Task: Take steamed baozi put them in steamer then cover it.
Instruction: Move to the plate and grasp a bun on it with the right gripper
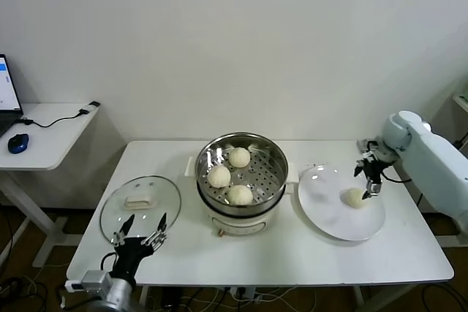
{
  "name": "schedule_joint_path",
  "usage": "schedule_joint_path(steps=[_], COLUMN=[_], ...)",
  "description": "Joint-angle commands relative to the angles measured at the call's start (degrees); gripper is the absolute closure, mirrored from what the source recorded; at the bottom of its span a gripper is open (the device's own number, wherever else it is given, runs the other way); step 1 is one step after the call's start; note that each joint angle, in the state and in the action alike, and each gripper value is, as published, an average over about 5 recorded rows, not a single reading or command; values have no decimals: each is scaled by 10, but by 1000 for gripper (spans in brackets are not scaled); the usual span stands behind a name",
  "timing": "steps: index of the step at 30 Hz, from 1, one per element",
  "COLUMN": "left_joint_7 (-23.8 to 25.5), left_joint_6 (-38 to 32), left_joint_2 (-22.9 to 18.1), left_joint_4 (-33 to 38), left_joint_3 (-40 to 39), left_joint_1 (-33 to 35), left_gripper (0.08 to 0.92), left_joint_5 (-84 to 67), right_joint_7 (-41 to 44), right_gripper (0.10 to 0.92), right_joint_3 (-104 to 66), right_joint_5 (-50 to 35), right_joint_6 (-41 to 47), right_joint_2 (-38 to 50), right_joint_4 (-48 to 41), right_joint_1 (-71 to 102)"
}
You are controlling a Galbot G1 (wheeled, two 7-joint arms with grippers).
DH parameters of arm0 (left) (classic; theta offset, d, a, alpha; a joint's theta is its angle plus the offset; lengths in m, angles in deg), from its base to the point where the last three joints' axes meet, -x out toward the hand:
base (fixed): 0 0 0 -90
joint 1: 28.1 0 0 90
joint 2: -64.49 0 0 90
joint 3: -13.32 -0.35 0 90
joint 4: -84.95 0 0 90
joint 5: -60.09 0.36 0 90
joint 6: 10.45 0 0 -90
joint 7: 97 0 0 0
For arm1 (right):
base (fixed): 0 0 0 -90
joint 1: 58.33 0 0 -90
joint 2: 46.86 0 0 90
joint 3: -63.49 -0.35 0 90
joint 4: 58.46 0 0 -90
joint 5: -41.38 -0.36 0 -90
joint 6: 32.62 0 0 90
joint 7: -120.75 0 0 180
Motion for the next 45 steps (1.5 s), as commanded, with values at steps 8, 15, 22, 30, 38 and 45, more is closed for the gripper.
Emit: schedule_joint_path(steps=[8, 15, 22, 30, 38, 45], left_joint_7=[2, 2, 3, 5, 5, 5], left_joint_6=[-3, -4, -5, -6, -6, -6], left_joint_2=[0, 0, 0, 0, 0, 0], left_joint_4=[-7, -9, -10, -12, -11, -12], left_joint_3=[0, 0, 1, 0, 1, 0], left_joint_1=[0, -2, 0, -1, -1, -1], left_gripper=[177, 177, 177, 177, 177, 177], left_joint_5=[1, 1, 1, 3, 4, 4], right_joint_7=[-29, -45, -59, -65, -78, -73], right_gripper=[203, 203, 203, 203, 203, 207], right_joint_3=[-38, -42, -43, -48, -47, -47], right_joint_5=[92, 98, 101, 105, 103, 97], right_joint_6=[-29, -29, -29, -28, -27, -27], right_joint_2=[-47, -52, -59, -66, -68, -66], right_joint_4=[-76, -80, -87, -95, -100, -98], right_joint_1=[23, 28, 31, 35, 35, 35])
